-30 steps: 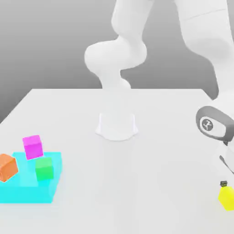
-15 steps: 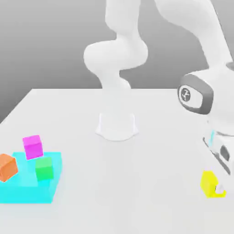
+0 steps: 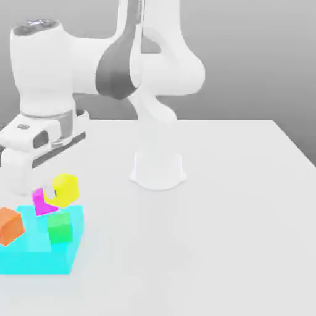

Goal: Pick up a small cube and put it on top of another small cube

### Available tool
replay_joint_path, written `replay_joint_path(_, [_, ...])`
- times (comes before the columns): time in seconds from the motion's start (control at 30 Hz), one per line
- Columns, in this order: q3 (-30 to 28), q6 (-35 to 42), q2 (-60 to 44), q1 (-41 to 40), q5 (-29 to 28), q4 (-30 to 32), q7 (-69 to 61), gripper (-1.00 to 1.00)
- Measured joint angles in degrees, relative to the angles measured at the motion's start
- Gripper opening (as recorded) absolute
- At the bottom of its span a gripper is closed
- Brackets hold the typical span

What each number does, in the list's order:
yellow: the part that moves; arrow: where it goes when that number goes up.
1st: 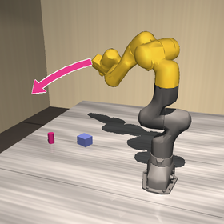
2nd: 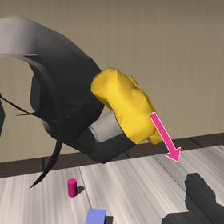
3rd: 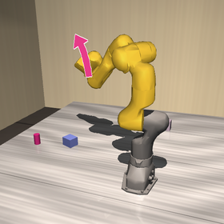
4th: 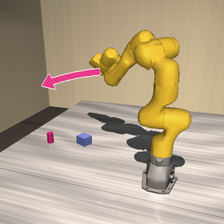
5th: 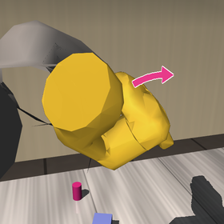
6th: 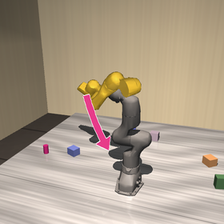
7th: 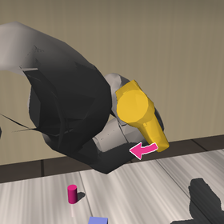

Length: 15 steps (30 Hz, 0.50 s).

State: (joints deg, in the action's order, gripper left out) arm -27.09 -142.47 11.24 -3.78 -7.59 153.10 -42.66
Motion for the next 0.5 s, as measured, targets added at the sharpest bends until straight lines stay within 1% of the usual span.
replay_joint_path(0.17, [-1.33,-7.39,-6.63,1.14,4.41,1.28,-3.56,-1.00])
replay_joint_path(0.2, [-1.38,-9.08,-8.05,1.10,5.06,1.55,-4.06,1.00])
replay_joint_path(0.4, [-1.41,-9.99,-8.77,1.09,5.39,1.68,-4.32,1.00])
replay_joint_path(0.5, [-1.20,-7.14,-6.30,1.02,4.34,1.23,-3.48,1.00])
